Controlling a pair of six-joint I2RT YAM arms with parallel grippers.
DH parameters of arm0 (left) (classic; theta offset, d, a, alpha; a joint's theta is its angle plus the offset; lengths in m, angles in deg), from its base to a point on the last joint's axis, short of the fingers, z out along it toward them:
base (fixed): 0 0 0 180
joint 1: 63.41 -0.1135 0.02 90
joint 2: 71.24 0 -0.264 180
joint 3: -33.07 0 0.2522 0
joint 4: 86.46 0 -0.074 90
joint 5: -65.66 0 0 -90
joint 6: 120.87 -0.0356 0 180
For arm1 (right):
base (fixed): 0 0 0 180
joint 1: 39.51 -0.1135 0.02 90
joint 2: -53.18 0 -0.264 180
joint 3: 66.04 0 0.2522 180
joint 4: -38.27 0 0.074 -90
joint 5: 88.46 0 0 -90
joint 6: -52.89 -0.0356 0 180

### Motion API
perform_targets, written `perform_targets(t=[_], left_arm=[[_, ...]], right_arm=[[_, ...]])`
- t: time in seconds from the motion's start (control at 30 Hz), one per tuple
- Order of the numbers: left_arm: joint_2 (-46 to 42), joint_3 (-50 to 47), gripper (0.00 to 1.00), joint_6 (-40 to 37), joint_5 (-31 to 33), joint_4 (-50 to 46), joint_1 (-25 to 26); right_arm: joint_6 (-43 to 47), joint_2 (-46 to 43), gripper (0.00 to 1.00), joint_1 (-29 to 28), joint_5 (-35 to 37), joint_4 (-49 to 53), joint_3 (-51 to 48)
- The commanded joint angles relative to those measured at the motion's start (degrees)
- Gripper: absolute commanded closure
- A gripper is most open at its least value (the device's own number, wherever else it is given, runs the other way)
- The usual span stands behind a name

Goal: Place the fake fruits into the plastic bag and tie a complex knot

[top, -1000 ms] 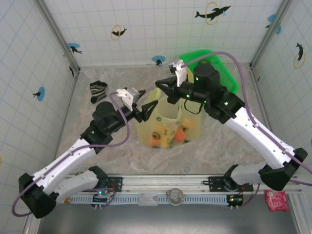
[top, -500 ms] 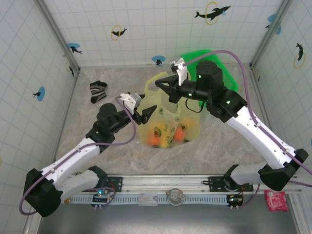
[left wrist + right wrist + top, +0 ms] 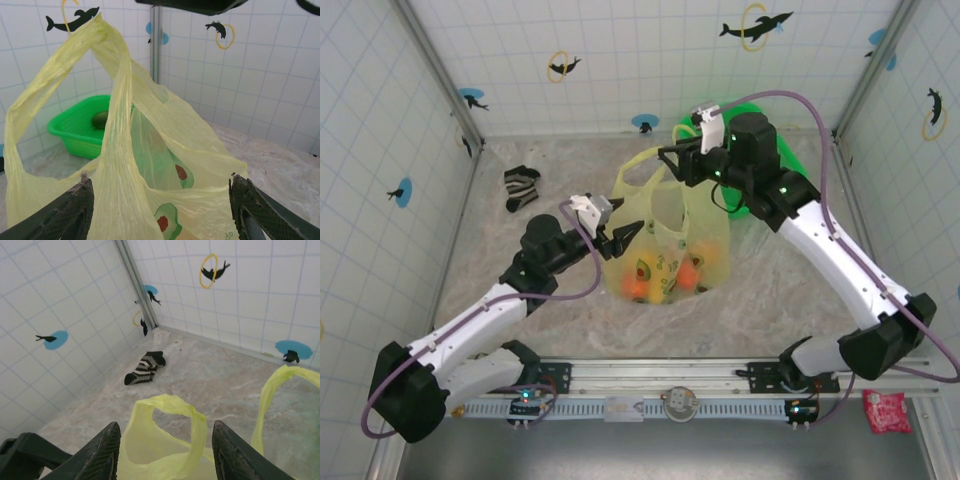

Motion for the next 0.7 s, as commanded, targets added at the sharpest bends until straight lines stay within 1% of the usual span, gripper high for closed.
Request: perform_targets(t=[0.0, 0.23, 0.37, 0.4, 0.47, 0.5, 0.63, 0.67], left_arm=[[-1.2, -0.6, 0.29, -0.3, -1.4, 1.7, -0.2], [-1.6, -1.4, 0.30, -0.7, -1.5, 2.2, -0.2], [-1.7, -1.5, 0.31, -0.8, -1.4, 2.4, -0.2], [-1.8, -1.6, 0.31, -0.9, -1.3, 2.5, -0.2], [-1.9, -1.8, 0.31, -0.9, -1.0, 2.5, -0.2], [-2.0, -1.9, 0.31, -1.1, -0.8, 2.5, -0.2], [-2.3, -2.2, 0.31, -1.5, 1.3, 2.3, -0.2], [-2.4, -1.9, 0.31, -1.7, 2.4, 2.1, -0.2]], right_arm=[[-0.6, 1.9, 0.49, 1.0, -2.5, -1.5, 0.8], [-1.1, 5.6, 0.51, 1.2, -4.7, -3.5, 1.8], [-1.2, 7.7, 0.58, 1.6, -4.8, -3.9, 2.9], [-1.3, 8.0, 0.61, 1.7, -4.9, -4.0, 3.0], [-1.3, 8.3, 0.75, 1.9, -5.2, -4.5, 3.1], [-1.4, 8.2, 0.80, 1.9, -5.2, -4.9, 3.1], [-1.4, 7.1, 0.98, 1.9, -5.8, -6.2, 3.2], [-1.5, 6.4, 1.00, 1.6, -6.1, -6.5, 3.2]])
